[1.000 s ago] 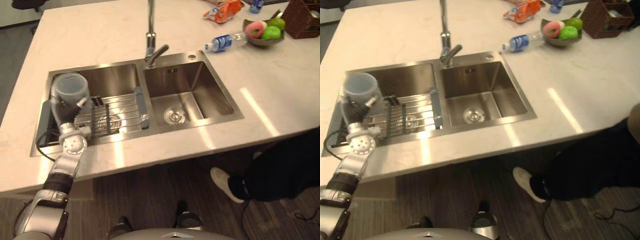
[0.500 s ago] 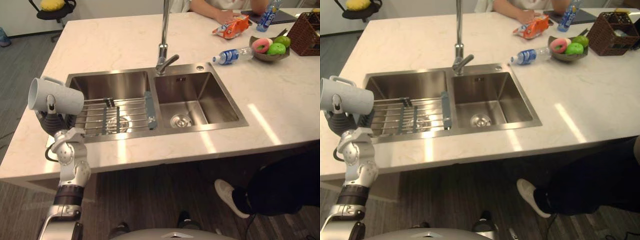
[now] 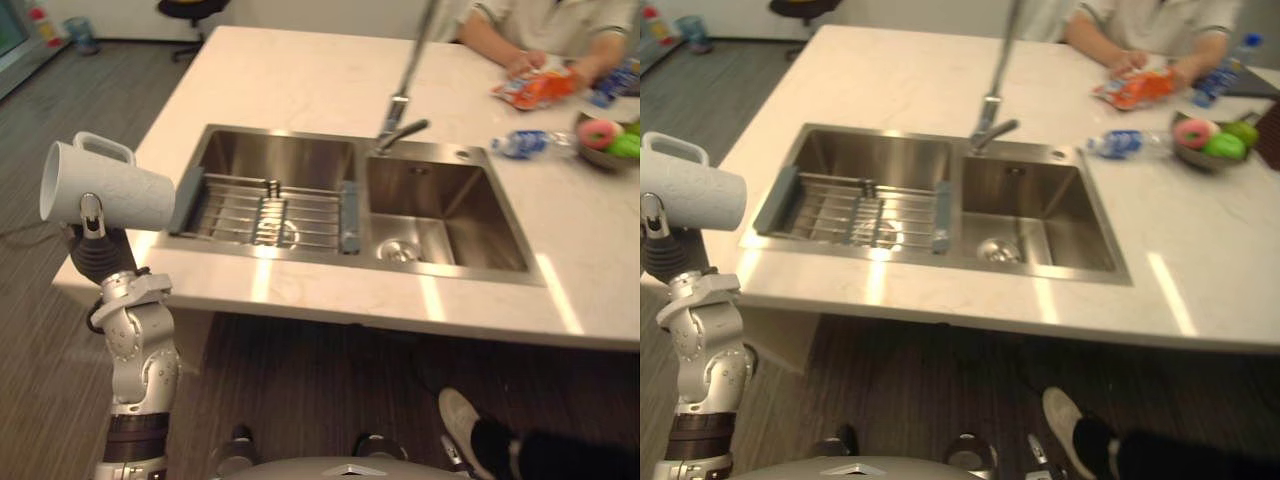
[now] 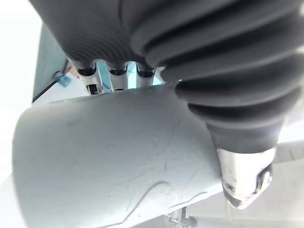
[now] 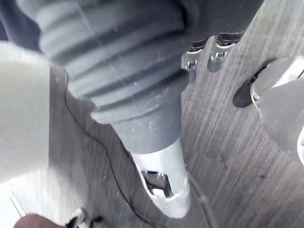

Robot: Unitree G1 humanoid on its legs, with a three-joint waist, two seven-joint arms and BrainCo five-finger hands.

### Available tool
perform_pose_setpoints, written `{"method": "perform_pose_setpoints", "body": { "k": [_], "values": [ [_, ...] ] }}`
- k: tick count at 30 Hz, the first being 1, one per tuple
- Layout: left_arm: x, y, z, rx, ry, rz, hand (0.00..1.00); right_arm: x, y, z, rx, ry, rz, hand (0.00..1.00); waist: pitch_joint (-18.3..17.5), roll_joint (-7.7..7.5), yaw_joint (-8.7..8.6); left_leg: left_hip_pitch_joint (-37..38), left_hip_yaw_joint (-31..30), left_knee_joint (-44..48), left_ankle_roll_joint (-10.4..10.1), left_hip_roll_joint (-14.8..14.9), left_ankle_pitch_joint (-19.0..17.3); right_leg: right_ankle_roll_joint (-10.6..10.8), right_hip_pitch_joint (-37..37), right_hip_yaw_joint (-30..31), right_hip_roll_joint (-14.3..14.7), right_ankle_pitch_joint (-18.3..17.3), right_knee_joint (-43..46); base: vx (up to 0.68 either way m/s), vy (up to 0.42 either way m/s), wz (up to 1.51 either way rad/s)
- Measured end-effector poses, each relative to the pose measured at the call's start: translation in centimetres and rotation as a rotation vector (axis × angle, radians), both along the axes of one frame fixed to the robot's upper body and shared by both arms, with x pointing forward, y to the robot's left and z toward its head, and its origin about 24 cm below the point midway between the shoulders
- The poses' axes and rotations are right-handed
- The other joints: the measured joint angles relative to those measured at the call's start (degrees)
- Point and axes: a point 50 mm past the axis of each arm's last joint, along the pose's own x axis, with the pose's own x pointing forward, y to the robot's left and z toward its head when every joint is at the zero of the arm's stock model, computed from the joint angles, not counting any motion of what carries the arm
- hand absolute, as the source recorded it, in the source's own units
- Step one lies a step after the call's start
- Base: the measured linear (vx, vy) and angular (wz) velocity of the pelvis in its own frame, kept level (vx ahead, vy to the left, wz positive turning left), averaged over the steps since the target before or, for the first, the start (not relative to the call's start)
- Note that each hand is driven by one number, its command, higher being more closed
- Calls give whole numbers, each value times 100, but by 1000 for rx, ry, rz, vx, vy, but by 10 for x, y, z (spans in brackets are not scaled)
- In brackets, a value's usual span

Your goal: Walk over to the sink, pick up the cup, carry it to the dishwasher, place the cup inside the dishwasher, then close the dishwasher door

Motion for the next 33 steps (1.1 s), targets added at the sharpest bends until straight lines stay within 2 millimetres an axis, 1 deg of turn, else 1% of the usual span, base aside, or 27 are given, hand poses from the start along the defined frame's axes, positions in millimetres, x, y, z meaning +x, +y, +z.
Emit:
{"method": "perform_pose_setpoints", "body": {
  "k": [1, 3, 5, 6, 7, 8, 9, 11, 12, 13, 14, 16, 17, 18, 19, 20, 21, 22, 23, 24, 26, 27, 28, 29, 30, 32, 33],
  "values": [
    [-2, 1, 0, 35, 11, 11, 100, 2, -2, 1, -3, -12, 14, 0, 38, -81, 72, -179, -221, 296, 26, -118, -32, -27, 100, 109, -24, -372, 6, 9, -206, 107],
    [-3, 4, -3, 80, 54, 30, 100, 25, -11, 8, -26, -62, 84, 0, 198, 29, 187, -382, -432, 737, 34, -173, -48, 90, 440, 167, 48, -707, -242, -102, -177, 88],
    [-8, 3, -14, 137, 134, 24, 100, 45, -30, 21, -78, -107, 146, 0, 428, 419, 278, -314, -534, 900, -80, -51, 49, -59, 634, 77, 146, -875, -24, -246, -99, 56],
    [-13, 6, -19, 151, 167, 30, 100, 48, -35, 25, -94, -126, 173, 0, 442, 538, 279, -309, -477, 867, -95, -58, 190, -120, 591, 25, 94, -986, 194, -295, -78, 42],
    [-17, 12, -19, 174, 189, 45, 100, 49, -37, 26, -104, -131, 200, 0, 460, 540, 284, -325, -299, 785, -102, -148, 532, -193, 502, -13, -54, -1113, 471, -313, -104, 64],
    [-21, 23, -13, 209, 191, 77, 100, 47, -34, 23, -102, -112, 215, 0, 558, 376, 266, -354, -77, 406, -166, -403, 1430, -273, 445, -106, -390, -1183, 702, -411, -182, 79],
    [-27, 40, -5, 247, 183, 135, 100, 41, -27, 19, -99, -81, 221, 0, 594, 250, 249, -442, 474, 619, 35, -245, 1534, -399, 352, -366, -625, -1022, 673, -286, -145, 67],
    [-34, 58, 3, 301, 182, 194, 100, 33, -25, 17, -108, -42, 234, 0, 594, 237, 255, -494, 800, 1272, 233, 131, 1080, -463, 332, -505, -757, -866, 546, -248, -111, 39],
    [-42, 70, 7, 332, 183, 241, 100, 19, -27, 14, -128, 14, 239, 0, 580, 226, 243, -421, 943, 1596, 320, 423, 969, -493, 344, -620, -944, -644, 280, -235, -77, 33],
    [-44, 72, 8, 333, 180, 245, 100, 16, -27, 13, -134, 25, 242, 0, 565, 227, 239, -401, 945, 1644, 337, 460, 958, -502, 341, -652, -991, -592, 216, -209, -6, 47],
    [-50, 78, 9, 341, 164, 263, 100, 1, -30, 13, -168, 68, 249, 0, 509, 221, 233, -306, 1003, 1799, 409, 604, 913, -501, 333, -800, -1205, -378, -31, -139, 83, 60],
    [-56, 86, 11, 319, 128, 279, 100, -21, -38, 13, -219, 120, 246, 0, 394, 294, 187, -229, 1250, 2155, 761, 900, 793, -483, 377, -1144, -1460, -176, -337, -141, 166, 99],
    [-54, 89, 10, 300, 110, 275, 100, -40, -42, 14, -242, 157, 228, 0, 260, 405, 88, -227, 1678, 2398, 1207, 1183, 970, -464, 423, -1447, -1590, -177, -371, -89, 242, 163],
    [-48, 90, 9, 282, 97, 264, 100, -55, -49, 16, -271, 187, 210, 0, 131, 570, -10, -127, 2390, 2700, 2010, 1474, 1671, -306, 455, -1690, -1680, -284, -186, -80, 250, 175],
    [-45, 89, 9, 280, 92, 253, 100, -63, -54, 19, -295, 200, 204, 0, 64, 710, -49, -45, 2839, 2865, 1706, 1611, 2096, -156, 400, -1700, -1688, -376, -8, -100, 357, 203],
    [-40, 87, 7, 279, 97, 234, 100, -76, -67, 25, -338, 234, 203, 0, -221, 1127, -244, 77, 3738, 2622, 2100, 1813, 1715, 24, 272, -1772, -1571, -515, 407, -97, 291, 246],
    [-29, 90, 13, 281, 90, 228, 100, -73, -58, 18, -312, 231, 175, 0, -234, 961, -503, 146, 4315, 2146, 1990, 1488, 1544, -160, 203, -1791, -1674, -709, 749, -123, 236, 278],
    [-22, 89, 15, 267, 87, 220, 100, -67, -51, 15, -300, 210, 157, 0, -186, 793, -644, 175, 4418, 1683, 1974, 1155, 1710, -152, 258, -1737, -1718, -664, 627, -165, 69, 251],
    [-12, 87, 18, 249, 86, 197, 100, -61, -43, 11, -295, 178, 126, 0, -105, 604, -582, 308, 4845, 2193, 1903, 1238, 1220, -73, 420, -2011, -1800, -577, 528, -161, 39, 135],
    [-11, 87, 17, 240, 96, 191, 100, -55, -43, 12, -309, 160, 120, 0, -101, 614, -477, 491, 4909, 2467, 1757, 1323, 971, -64, 462, -2048, -1762, -535, 520, -166, 65, 86],
    [-4, 76, 18, 254, 119, 136, 100, -40, -53, 17, -362, 118, 110, 0, -120, 776, -378, 1167, 4476, 1916, 726, 992, -2, -6, 779, -2388, -1660, -482, 451, -94, 106, 60],
    [-3, 71, 20, 262, 113, 112, 100, -37, -54, 18, -366, 110, 112, 0, -135, 829, -373, 1260, 4257, 1510, 478, 820, -232, 21, 806, -2463, -1669, -468, 474, -119, 251, 77],
    [-2, 61, 24, 282, 92, 68, 100, -30, -54, 18, -364, 95, 107, 0, -161, 905, -355, 1423, 3860, 605, 158, 436, -493, 94, 831, -2617, -1693, -417, 526, -135, 280, 59],
    [-1, 55, 25, 283, 90, 40, 100, -24, -48, 13, -336, 96, 92, 0, -142, 730, -322, 1516, 3762, 187, 166, 78, -349, 119, 909, -2646, -1879, -327, 525, -128, 244, 70],
    [1, 49, 23, 260, 94, 3, 100, -24, -45, 11, -318, 100, 82, 0, -161, 684, -320, 1538, 3578, -128, 209, -149, -236, 3, 993, -2603, -1851, -160, 420, -98, 206, 99],
    [10, 22, 9, 225, 122, -109, 100, -38, -32, 4, -247, 128, 14, 0, -201, 723, -455, 1388, 2776, -489, 411, -440, -98, -810, 789, -1449, -1738, 380, 600, -57, 205, 167],
    [12, 14, 5, 216, 125, -143, 100, -43, -26, 1, -217, 140, -5, 0, -208, 739, -478, 1299, 2551, -499, 461, -443, -90, -731, 720, -965, -1569, 211, 593, 6, 115, 198]
  ]
}}
